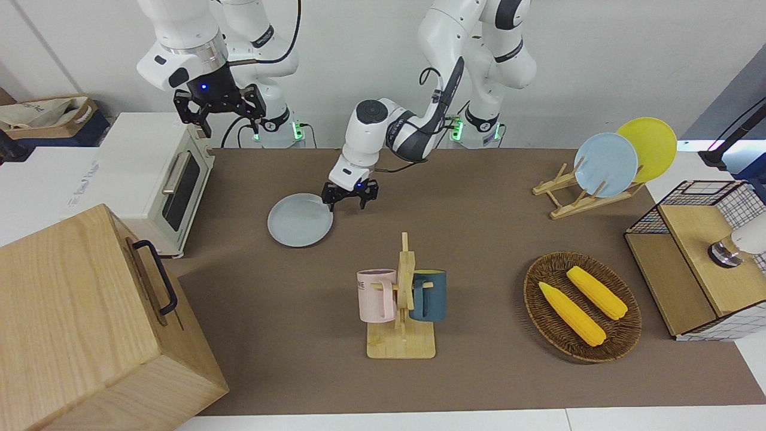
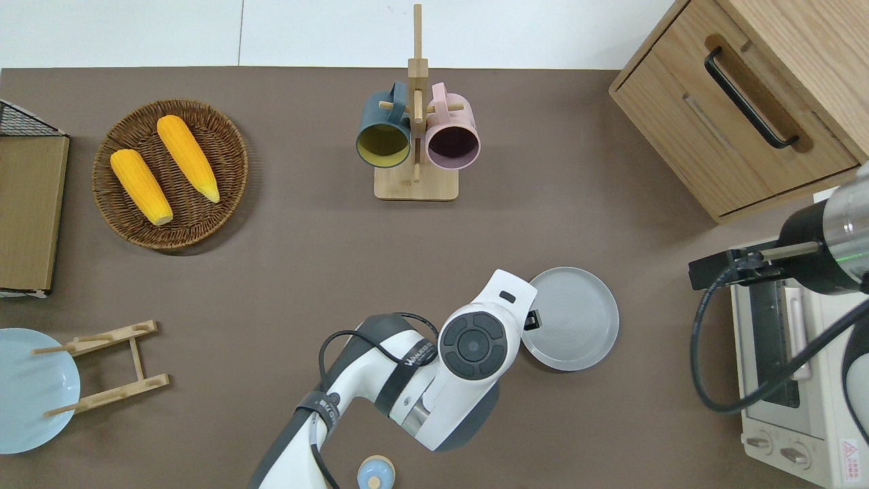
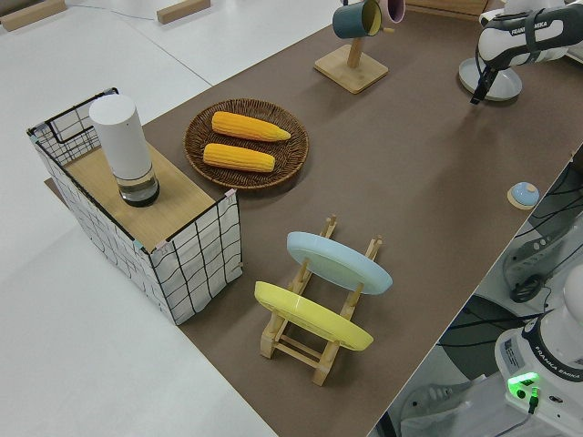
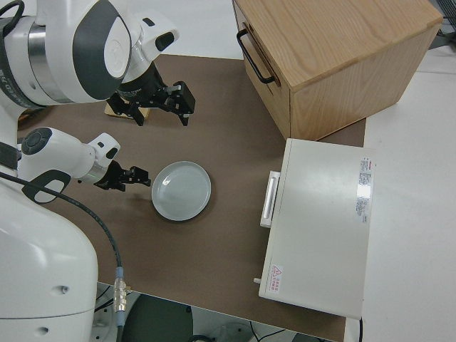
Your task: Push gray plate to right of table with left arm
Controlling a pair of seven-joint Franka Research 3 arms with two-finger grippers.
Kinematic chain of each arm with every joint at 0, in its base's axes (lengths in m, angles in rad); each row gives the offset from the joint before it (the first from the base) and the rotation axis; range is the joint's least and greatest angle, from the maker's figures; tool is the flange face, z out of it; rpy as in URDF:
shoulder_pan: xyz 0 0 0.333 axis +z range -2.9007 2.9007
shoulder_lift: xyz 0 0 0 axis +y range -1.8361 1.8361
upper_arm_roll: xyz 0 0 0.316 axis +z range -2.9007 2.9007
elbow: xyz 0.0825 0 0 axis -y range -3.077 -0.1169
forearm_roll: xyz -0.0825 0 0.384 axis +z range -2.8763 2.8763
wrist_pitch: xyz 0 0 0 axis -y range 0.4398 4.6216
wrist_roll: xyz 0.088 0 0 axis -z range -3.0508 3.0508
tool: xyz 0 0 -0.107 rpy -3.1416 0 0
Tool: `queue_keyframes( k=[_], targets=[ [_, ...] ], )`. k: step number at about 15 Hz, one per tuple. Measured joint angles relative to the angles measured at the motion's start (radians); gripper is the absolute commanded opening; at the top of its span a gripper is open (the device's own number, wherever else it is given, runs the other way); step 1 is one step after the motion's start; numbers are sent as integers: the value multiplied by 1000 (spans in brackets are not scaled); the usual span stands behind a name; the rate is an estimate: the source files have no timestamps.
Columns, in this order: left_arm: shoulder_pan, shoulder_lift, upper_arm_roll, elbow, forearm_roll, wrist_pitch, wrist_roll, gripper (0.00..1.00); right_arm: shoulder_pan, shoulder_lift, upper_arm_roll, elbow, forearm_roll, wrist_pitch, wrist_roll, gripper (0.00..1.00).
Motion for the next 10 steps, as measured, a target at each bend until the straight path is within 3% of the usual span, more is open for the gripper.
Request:
queue_keyframes(
  k=[3,10],
  targets=[
    [83,-74,3,-1,0,-181,173,989,0,0,0,0,0,0,0,983],
    [286,-185,7,-50,0,-414,434,991,0,0,0,0,0,0,0,983]
  ],
)
